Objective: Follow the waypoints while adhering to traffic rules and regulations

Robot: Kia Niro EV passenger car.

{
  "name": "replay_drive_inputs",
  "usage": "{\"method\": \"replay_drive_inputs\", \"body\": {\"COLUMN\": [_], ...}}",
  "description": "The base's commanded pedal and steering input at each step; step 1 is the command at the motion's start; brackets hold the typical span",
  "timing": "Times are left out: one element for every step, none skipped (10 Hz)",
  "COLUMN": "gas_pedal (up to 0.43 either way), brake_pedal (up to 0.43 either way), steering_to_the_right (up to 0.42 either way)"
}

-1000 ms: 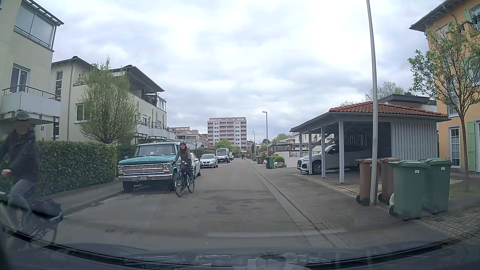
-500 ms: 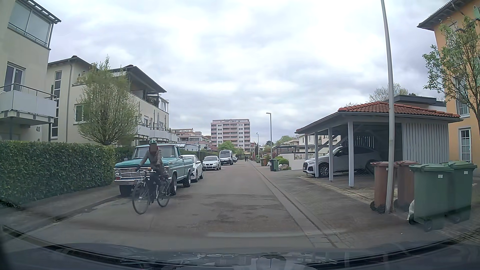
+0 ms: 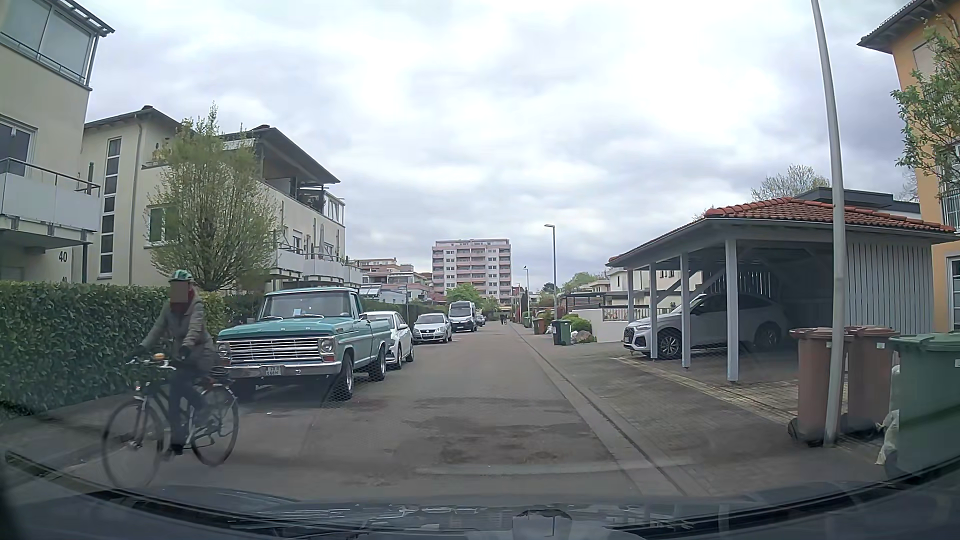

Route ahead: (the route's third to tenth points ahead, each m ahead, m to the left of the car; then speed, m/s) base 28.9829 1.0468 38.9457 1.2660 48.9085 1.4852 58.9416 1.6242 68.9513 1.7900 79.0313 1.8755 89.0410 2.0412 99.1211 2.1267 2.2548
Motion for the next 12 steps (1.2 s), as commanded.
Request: {"method": "replay_drive_inputs", "body": {"gas_pedal": [0.228,0.240,0.248,0.248,0.248,0.248,0.248,0.240,0.240,0.240,0.240,0.240], "brake_pedal": [0.000,0.000,0.000,0.000,0.000,0.000,0.000,0.000,0.000,0.000,0.000,0.000], "steering_to_the_right": [-0.077,-0.073,-0.068,-0.062,-0.058,-0.054,-0.050,-0.043,-0.029,-0.016,-0.004,0.000]}}
